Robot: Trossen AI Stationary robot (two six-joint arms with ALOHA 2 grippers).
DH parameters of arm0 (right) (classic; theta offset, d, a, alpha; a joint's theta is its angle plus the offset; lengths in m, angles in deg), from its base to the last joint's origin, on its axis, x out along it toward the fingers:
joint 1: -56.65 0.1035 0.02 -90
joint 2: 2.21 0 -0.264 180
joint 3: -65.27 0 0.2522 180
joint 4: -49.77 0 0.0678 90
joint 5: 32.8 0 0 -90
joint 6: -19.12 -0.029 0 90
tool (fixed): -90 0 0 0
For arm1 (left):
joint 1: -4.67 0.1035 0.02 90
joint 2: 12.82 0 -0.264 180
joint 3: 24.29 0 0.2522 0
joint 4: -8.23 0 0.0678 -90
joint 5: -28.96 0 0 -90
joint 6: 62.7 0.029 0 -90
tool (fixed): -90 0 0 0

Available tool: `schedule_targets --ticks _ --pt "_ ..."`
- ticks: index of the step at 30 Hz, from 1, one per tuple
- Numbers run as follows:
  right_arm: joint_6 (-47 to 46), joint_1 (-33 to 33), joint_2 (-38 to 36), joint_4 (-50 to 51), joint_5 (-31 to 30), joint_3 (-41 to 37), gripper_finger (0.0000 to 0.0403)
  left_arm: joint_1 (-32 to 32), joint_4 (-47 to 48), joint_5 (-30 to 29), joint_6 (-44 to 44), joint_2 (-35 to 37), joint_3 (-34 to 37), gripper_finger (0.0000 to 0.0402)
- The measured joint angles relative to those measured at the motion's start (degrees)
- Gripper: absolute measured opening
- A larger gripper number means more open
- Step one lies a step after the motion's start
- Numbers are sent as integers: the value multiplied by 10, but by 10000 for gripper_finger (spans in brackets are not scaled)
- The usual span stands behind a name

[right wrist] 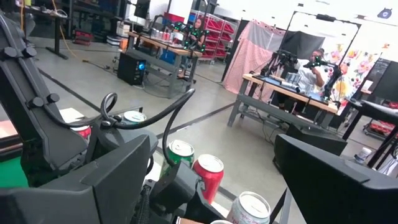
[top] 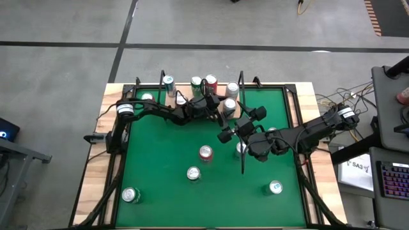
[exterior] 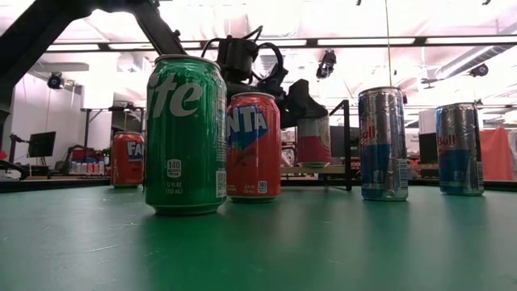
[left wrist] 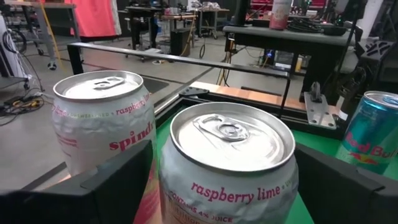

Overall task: Pick and place cans onto a shelf
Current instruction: Put the pink white soda can on the shelf aligned with the other pink white soda can

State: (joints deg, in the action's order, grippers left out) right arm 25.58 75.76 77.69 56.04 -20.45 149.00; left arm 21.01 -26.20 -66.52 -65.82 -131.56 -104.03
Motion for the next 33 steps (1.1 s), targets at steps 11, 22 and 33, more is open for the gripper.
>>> schedule_targets --ticks 11,22,33 --pt "-5 0 0 -2 0 0 334 0 14 0 20 37 0 350" --pt "7 12 0 9 0 40 308 -1 169 49 59 157 8 346" --pt "9 -13 -1 126 49 113 136 -21 228 51 170 377 139 246"
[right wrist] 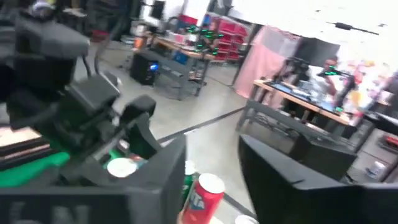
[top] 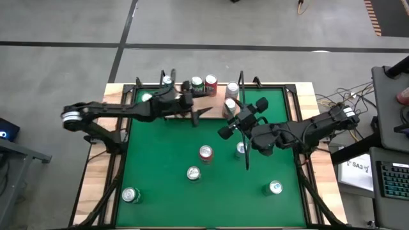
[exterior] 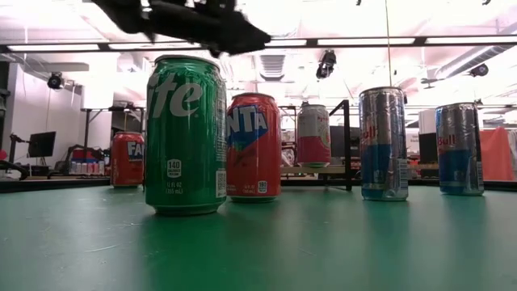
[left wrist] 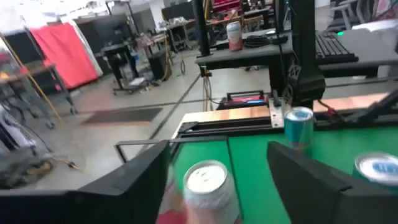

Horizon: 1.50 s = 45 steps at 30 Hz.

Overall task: Pick and place cans onto a shelf
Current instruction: Put the pink white soda can on the shelf aligned with the other pink white soda can

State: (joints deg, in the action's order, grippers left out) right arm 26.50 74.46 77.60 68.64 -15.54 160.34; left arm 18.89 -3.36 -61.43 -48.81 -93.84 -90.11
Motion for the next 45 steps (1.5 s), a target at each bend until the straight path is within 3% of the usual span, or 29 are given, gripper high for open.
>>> schedule_targets --ticks 7,15,20,27,45 --pt "-87 -86 -8 136 206 18 18 -23 -46 0 -7 106 122 138" --pt "-189 -259 -5 245 521 20 12 -31 -72 -2 14 132 172 18" --pt "-195 -358 14 333 647 20 12 -31 -72 -2 41 119 161 10" --pt "-165 -427 44 440 669 20 12 -30 -71 -6 69 105 143 1" --pt "-107 -413 85 410 672 20 12 -29 -67 -6 83 102 139 0"
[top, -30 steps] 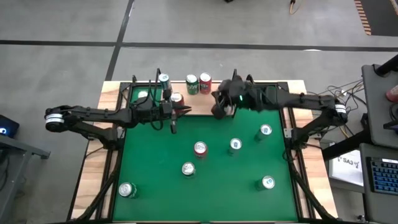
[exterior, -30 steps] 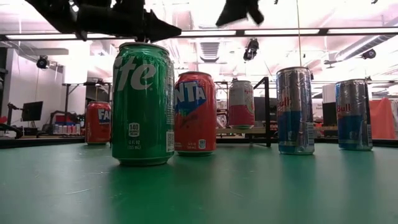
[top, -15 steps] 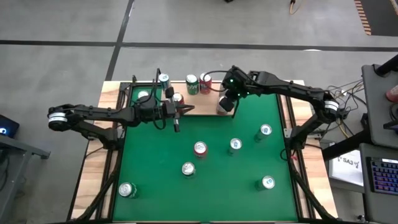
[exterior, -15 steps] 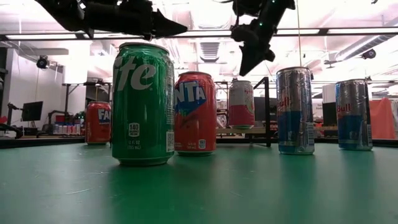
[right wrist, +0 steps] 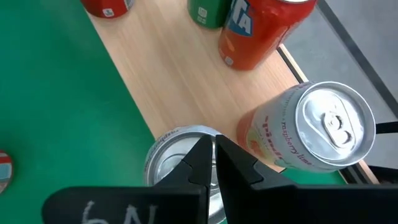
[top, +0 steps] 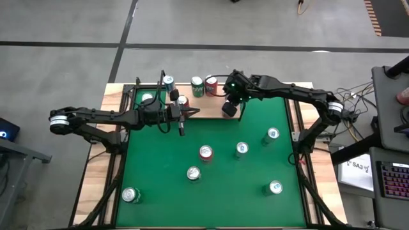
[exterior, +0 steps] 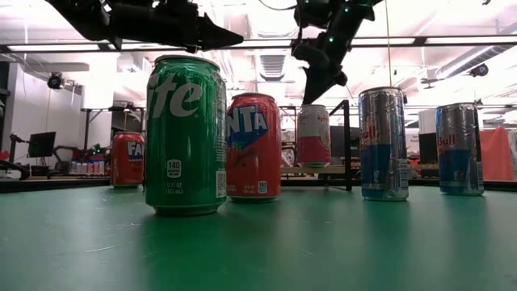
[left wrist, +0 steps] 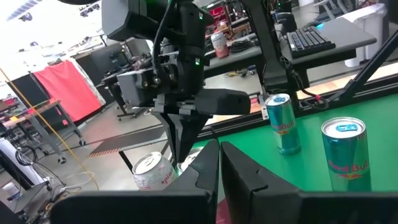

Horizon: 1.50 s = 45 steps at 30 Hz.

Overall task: Pick and place cans onto a shelf
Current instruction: Put the pink white soda can on the shelf aligned with the other pink white soda can

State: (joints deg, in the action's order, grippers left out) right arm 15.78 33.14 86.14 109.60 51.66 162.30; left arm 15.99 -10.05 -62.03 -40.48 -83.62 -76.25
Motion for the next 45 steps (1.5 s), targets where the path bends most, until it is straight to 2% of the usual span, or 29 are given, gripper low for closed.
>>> schedule_targets --ticks 10,23,29,45 --pt "-2 0 17 -2 -5 0 12 0 0 0 2 0 0 0" --pt "-49 0 16 5 -23 0 12 0 0 0 2 0 1 0" --pt "-61 0 12 21 -61 0 12 0 0 0 2 0 1 0" --pt "-81 0 9 47 -87 0 12 0 0 0 2 0 1 0"
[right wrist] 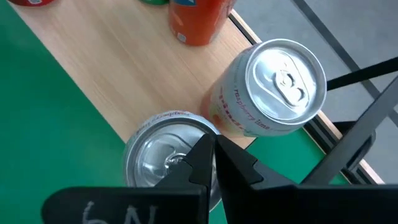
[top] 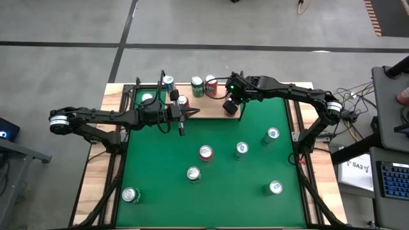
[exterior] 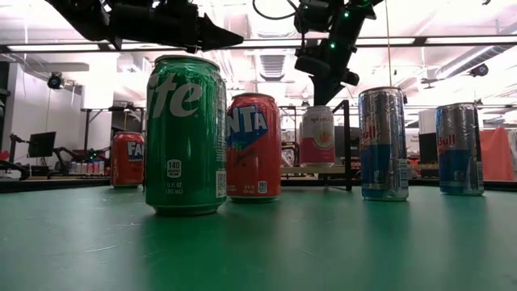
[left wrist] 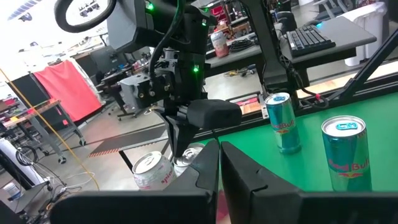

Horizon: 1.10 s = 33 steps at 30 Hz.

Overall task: Pick and place cans onto a shelf
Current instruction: Put the pink white soda can on the shelf aligned with the other pink white soda can, then adjust the pink white soda can on the shelf

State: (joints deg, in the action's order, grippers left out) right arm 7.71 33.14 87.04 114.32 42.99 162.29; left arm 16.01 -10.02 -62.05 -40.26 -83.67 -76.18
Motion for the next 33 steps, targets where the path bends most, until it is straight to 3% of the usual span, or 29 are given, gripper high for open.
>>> schedule_targets --ticks 16,33 --pt "-8 0 -27 -6 -8 0 12 0 0 0 0 0 0 0" --pt "31 -60 11 -121 -9 0 12 0 -2 0 11 6 -4 0"
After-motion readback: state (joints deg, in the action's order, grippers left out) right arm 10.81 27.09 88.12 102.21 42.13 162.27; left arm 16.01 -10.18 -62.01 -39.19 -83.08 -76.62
